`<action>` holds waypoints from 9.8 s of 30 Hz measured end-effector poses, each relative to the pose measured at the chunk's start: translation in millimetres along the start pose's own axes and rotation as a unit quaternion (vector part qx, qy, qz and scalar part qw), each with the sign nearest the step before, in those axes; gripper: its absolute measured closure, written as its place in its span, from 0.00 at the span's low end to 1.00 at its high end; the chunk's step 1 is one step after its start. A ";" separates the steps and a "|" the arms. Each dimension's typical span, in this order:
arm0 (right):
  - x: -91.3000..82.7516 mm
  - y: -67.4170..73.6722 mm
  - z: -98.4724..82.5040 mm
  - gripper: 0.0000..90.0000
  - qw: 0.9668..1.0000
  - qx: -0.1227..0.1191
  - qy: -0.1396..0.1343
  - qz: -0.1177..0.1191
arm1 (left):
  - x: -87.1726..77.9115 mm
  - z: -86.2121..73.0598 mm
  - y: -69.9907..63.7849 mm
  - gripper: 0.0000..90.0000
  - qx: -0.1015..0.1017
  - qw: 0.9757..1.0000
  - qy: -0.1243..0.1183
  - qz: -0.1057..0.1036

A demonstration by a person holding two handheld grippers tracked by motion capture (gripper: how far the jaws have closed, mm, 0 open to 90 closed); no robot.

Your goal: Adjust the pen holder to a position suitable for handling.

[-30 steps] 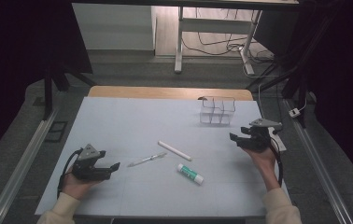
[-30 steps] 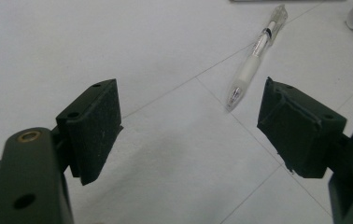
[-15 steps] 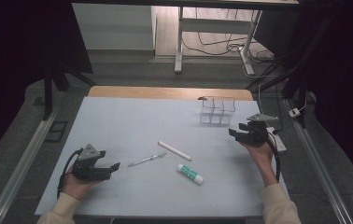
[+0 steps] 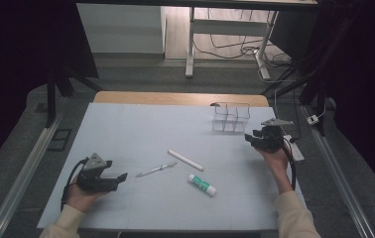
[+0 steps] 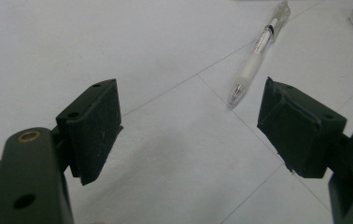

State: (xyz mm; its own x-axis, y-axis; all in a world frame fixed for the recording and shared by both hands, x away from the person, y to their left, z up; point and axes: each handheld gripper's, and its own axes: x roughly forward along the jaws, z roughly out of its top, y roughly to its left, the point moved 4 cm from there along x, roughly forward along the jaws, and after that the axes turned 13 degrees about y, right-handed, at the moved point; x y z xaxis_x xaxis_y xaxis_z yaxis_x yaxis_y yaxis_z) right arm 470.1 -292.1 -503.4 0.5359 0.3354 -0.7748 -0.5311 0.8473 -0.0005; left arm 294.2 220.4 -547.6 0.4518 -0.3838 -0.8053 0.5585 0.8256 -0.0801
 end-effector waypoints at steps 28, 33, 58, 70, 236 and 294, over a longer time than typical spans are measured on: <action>21.5 -24.5 22.9 0.99 0.999 0.019 0.012 -0.040 | 0.7 0.9 -0.2 0.24 0.002 1.000 0.000 -0.003; 24.9 -34.7 30.0 0.99 0.999 0.026 0.010 -0.042 | 1.1 0.9 -0.2 0.24 0.001 1.000 0.001 -0.005; 39.7 -53.9 49.5 0.99 0.999 0.039 0.007 -0.033 | 2.5 0.2 2.2 0.24 0.000 1.000 0.004 -0.005; 48.1 -53.0 52.2 0.99 0.999 0.030 0.003 -0.020 | 2.9 -0.2 3.1 0.24 0.000 1.000 0.003 -0.007; 0.2 81.7 13.6 0.62 0.991 -0.085 -0.057 0.083 | 2.8 0.0 4.2 0.25 0.002 1.000 0.001 -0.013; -48.8 70.4 -77.8 0.42 0.991 -0.102 -0.040 0.081 | -3.5 0.7 4.8 0.27 0.003 1.000 -0.009 -0.010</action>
State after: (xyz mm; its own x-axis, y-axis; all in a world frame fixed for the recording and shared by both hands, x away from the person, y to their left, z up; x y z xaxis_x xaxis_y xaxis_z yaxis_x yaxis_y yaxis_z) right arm 355.4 -280.8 -514.7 0.4797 0.4986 -0.7220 -0.7313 0.6818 -0.0150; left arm 295.8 225.4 -544.7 0.4538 -0.4075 -0.7924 0.5714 0.8155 -0.0922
